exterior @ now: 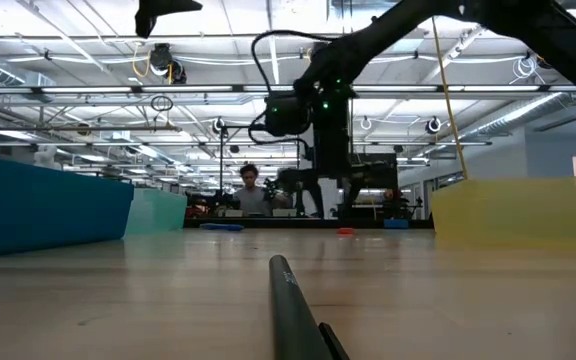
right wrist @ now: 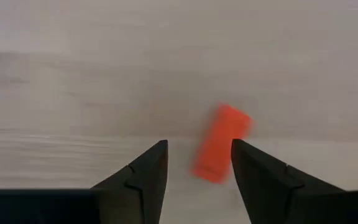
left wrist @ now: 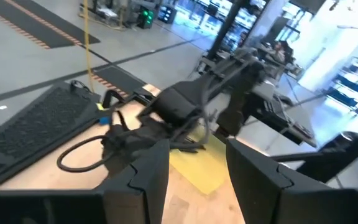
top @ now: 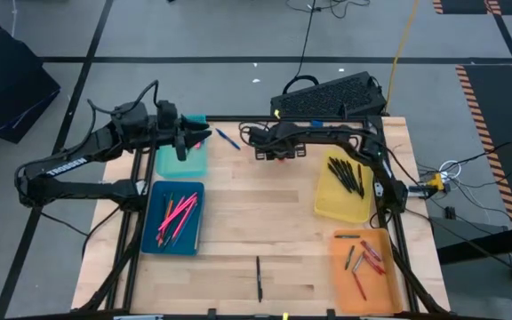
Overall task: Sort crayons/erasers/pens/pencils in bins
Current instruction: Put the orange eraser into the light blue bin
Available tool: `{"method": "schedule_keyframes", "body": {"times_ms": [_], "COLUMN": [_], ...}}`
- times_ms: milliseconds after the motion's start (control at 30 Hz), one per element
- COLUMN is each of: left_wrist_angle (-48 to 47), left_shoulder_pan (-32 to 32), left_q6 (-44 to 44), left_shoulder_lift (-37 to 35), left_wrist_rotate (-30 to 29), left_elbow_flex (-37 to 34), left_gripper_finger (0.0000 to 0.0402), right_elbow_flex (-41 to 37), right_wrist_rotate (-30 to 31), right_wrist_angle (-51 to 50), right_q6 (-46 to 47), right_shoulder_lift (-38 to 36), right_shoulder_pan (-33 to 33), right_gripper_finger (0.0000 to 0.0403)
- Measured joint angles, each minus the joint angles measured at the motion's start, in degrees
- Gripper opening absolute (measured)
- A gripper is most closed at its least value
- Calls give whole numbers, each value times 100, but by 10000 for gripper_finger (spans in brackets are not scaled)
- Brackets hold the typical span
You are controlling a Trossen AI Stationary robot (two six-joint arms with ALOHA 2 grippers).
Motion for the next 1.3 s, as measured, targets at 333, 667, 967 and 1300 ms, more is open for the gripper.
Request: {"method": "schedule_keyframes", "body": {"times_ms": [333, 667, 967, 1300], "left_wrist_angle": [-11, -41, -108, -1237], "left_shoulder_pan": [-464, -488, -488, -429], "left_q6": [380, 498, 653, 866], "left_shoulder_lift": [0, 0, 0, 0], "left_wrist_rotate": [0, 3, 5, -674], "left_elbow_flex": [0, 0, 0, 0], "left_gripper_finger": [161, 161, 161, 161], "right_elbow_flex": [-495, -692, -703, -739], "right_wrist_rotate": [-96, -118, -117, 366], "right_wrist_angle": [731, 971, 950, 1058], "right_q6": [725, 1109, 1142, 660], "right_shoulder_lift": [-6, -30, -21, -463], "right_shoulder_pan": [-11, -35, -83, 51], "right_gripper_finger": [171, 148, 79, 64]}}
